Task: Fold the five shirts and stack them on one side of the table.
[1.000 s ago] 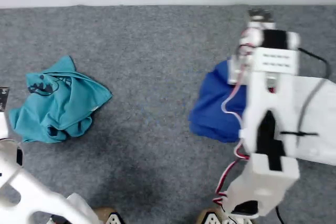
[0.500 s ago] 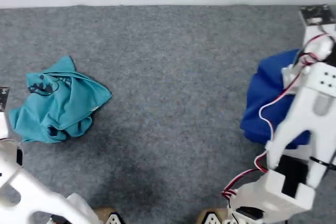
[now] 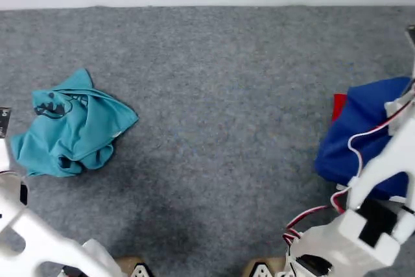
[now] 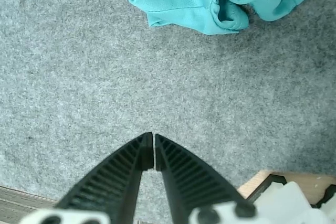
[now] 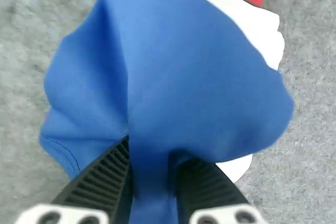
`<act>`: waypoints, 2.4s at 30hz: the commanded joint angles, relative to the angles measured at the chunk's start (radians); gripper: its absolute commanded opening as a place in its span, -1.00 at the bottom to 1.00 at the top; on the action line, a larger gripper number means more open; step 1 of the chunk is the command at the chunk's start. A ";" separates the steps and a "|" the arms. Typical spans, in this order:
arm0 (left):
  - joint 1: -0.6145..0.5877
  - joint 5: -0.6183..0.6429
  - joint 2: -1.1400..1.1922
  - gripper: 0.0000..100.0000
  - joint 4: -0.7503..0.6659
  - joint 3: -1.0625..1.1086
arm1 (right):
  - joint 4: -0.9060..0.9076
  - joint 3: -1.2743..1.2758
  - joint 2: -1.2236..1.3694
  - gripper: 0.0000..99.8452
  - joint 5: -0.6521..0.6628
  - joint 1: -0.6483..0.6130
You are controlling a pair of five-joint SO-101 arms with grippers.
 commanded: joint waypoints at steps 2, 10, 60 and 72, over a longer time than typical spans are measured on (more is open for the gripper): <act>0.003 -0.006 -0.017 -0.97 0.011 -0.002 | -0.108 -0.014 0.068 -0.98 0.034 0.062; 0.003 -0.008 -0.017 -0.97 0.011 -0.002 | -0.294 -0.015 0.211 -0.94 0.107 0.085; 0.002 -0.112 -0.023 -0.97 -0.011 0.050 | -0.165 0.244 -0.081 -0.98 -0.063 -0.028; 0.002 -0.112 -0.020 -0.97 -0.011 0.050 | -0.094 0.241 0.160 -0.98 0.074 0.220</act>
